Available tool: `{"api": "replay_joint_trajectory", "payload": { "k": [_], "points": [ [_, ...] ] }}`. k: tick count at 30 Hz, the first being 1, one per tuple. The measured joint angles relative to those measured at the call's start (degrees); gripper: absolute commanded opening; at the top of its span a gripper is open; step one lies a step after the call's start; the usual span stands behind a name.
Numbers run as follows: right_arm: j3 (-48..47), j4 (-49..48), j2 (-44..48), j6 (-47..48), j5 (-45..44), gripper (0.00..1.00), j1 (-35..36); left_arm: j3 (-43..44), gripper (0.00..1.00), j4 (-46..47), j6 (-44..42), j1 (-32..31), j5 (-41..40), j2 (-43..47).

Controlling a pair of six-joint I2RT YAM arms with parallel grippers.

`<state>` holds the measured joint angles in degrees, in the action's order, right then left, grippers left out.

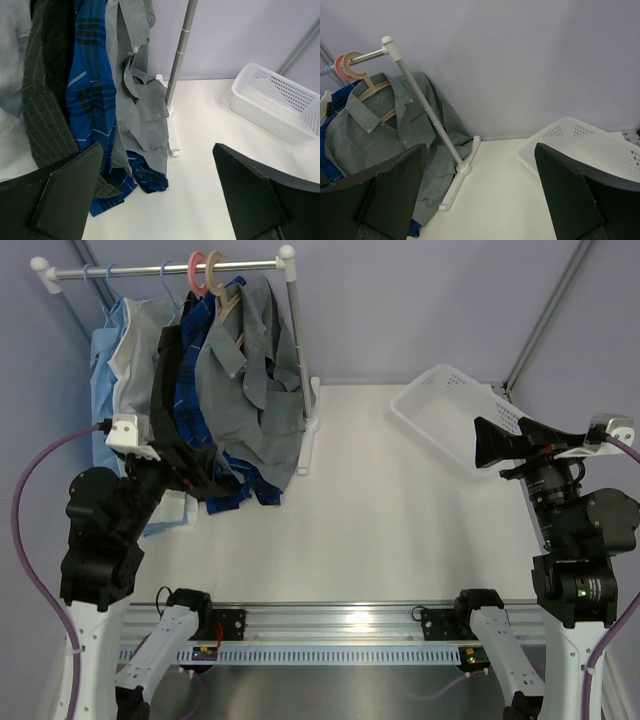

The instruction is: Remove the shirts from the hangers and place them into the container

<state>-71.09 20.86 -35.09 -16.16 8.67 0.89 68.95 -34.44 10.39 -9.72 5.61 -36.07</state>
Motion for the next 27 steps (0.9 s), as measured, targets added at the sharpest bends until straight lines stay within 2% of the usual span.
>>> {"api": "replay_joint_trajectory", "payload": {
  "k": [4, 9, 17, 21, 27],
  "points": [
    [0.4, -0.4, -0.3, -0.7, 1.0, 1.0, 0.1, 5.4, 0.99, -0.3, 0.0, 0.0, 1.4, -8.6],
    [0.2, -0.1, -2.9, -2.1, 2.2, 0.99, 0.2, 21.3, 0.99, -0.7, 0.5, 0.0, 2.7, -25.1],
    [0.3, 0.5, -9.5, -2.3, 11.7, 0.99, 0.2, 43.5, 0.96, 2.5, 0.7, 0.0, 6.1, -46.1],
    [1.1, 1.0, -9.4, -2.3, 12.9, 1.0, 0.2, 47.6, 0.96, 3.1, 0.6, 0.0, 6.1, -52.7],
    [1.7, 1.3, -8.0, -2.2, 13.1, 0.99, 0.2, 48.1, 0.97, 2.8, 0.4, 0.9, 4.9, -59.1]
  ]
}}
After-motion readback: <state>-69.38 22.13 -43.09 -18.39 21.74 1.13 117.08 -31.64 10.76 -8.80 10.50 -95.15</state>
